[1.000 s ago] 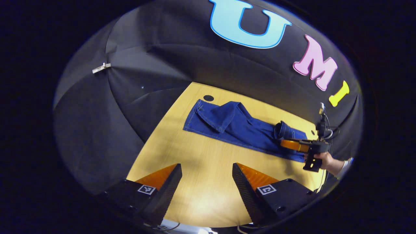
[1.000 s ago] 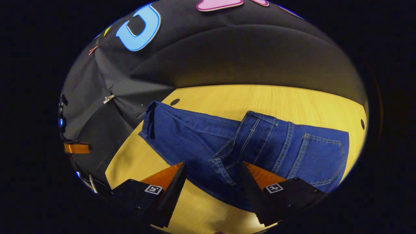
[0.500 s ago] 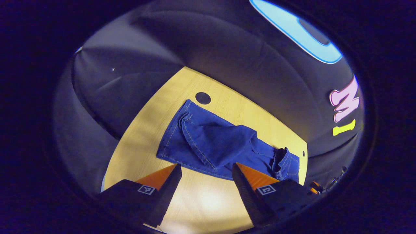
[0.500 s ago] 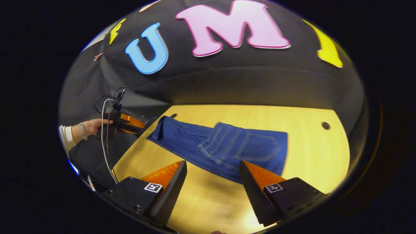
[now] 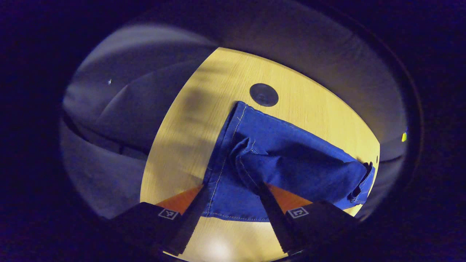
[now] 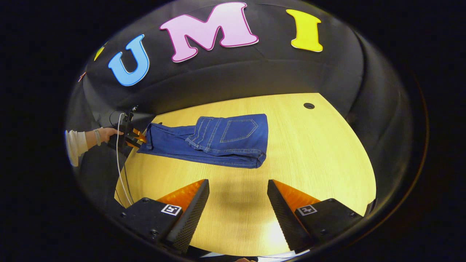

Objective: Grasp the waist and the cuffs of the jeans and fold them to make the two legs overlap; first hold the waist and fold one-third of the jeans toward the cuffs, then hold the cuffs and fold the remaining one-third in the same direction to finish folding.

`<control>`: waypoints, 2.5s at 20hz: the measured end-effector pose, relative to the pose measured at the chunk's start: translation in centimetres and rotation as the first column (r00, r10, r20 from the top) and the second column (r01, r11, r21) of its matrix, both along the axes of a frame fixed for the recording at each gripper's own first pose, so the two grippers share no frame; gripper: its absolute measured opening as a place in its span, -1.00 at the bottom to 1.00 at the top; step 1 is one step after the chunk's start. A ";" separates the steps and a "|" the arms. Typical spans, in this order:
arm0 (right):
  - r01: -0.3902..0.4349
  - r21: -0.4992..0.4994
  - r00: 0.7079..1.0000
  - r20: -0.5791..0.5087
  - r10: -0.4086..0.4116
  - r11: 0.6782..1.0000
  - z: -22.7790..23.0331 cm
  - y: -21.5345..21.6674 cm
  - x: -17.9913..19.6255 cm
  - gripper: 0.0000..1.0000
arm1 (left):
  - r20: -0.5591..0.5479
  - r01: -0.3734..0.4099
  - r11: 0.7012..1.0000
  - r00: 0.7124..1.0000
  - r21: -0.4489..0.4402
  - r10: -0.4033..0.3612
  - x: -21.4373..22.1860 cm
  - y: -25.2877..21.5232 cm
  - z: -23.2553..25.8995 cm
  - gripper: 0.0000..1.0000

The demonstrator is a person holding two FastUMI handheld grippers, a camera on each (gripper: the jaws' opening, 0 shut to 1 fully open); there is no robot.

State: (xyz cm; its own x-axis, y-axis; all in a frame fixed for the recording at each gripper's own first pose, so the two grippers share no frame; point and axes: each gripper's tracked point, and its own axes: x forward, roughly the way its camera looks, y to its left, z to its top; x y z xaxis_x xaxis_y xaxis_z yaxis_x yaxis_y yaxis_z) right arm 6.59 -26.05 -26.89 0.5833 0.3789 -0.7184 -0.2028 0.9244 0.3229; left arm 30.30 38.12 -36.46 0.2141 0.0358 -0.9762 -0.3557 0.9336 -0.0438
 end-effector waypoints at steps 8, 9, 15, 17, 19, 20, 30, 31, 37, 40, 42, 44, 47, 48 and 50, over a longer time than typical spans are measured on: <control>-0.025 0.003 1.000 0.016 0.025 1.000 -0.3 -0.4 0.1 0.97 | -0.104 0.139 0.986 0.986 0.091 -0.130 -0.7 -0.6 0.6 0.90; -0.030 0.000 0.999 0.010 0.030 1.000 -0.5 -0.3 0.0 0.97 | -0.112 0.146 0.984 0.985 0.107 -0.134 -0.8 -0.4 0.4 0.89; -0.029 0.031 0.999 0.023 0.028 0.999 0.0 -0.8 0.9 0.97 | -0.076 0.130 0.972 0.990 0.193 -0.118 0.0 -0.3 0.7 -0.88; -0.016 0.033 0.999 0.033 0.014 0.999 0.4 -1.5 1.4 0.97 | 0.008 0.095 0.987 0.995 0.133 -0.097 0.8 -1.5 1.6 -0.89; -0.005 0.029 0.999 0.033 0.004 1.000 0.3 -2.3 1.7 0.97 | 0.113 0.078 0.996 0.990 0.036 -0.082 2.3 -3.4 3.5 -0.89; -0.002 0.029 0.999 0.033 0.001 1.000 0.3 -2.7 2.0 0.73 | 0.164 0.084 0.996 0.983 -0.021 -0.079 3.0 -4.5 4.9 -0.89; -0.016 0.069 0.999 0.044 0.013 0.997 1.0 -3.6 2.0 0.97 | 0.541 0.368 0.867 0.829 -0.336 -0.142 6.0 -19.3 19.1 -0.89; -0.014 0.069 0.999 0.047 0.011 0.998 1.2 -4.0 1.8 0.97 | 0.545 0.345 0.893 0.826 -0.290 -0.142 6.0 -17.6 19.1 -0.88; 0.042 0.054 0.999 0.026 -0.043 0.998 0.4 -6.8 0.8 0.97 | 0.283 0.075 0.997 0.957 -0.028 -0.064 2.7 -0.8 11.8 -0.25; 0.033 0.037 0.999 -0.003 -0.033 0.999 -0.7 -6.2 0.0 0.97 | 0.144 0.013 0.998 0.989 0.064 -0.022 1.3 4.7 7.8 0.93; 0.025 0.028 1.000 -0.016 -0.025 0.999 -1.1 -5.5 -0.2 0.73 | 0.089 0.004 0.997 0.996 0.073 -0.011 0.7 5.9 5.2 0.94; 0.022 0.025 1.000 -0.020 -0.021 0.999 -1.2 -4.8 0.1 0.97 | 0.044 0.002 0.998 0.999 0.067 -0.005 0.2 6.4 3.8 0.94; 0.017 0.012 1.000 -0.018 -0.017 1.000 -1.1 -4.3 0.6 0.97 | 0.000 -0.011 0.996 1.000 0.084 0.011 0.0 8.3 0.8 0.94; 0.020 0.010 1.000 -0.017 -0.020 1.000 -1.0 -4.3 0.8 0.97 | -0.001 -0.014 0.997 1.000 0.081 0.014 0.0 8.7 0.2 1.00; 0.029 0.004 0.999 -0.024 -0.029 1.000 -1.1 -4.5 1.0 0.97 | -0.020 -0.013 0.995 1.000 0.096 0.015 -0.2 9.1 0.3 0.94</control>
State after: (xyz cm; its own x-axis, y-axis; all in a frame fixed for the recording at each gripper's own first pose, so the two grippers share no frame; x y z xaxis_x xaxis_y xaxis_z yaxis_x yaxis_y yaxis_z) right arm 7.60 -30.53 -28.00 0.5770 0.3649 -0.7307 -0.1681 0.9285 0.3310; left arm 30.09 47.23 -36.17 0.1925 0.1321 -0.9724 -0.3682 0.9282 0.0532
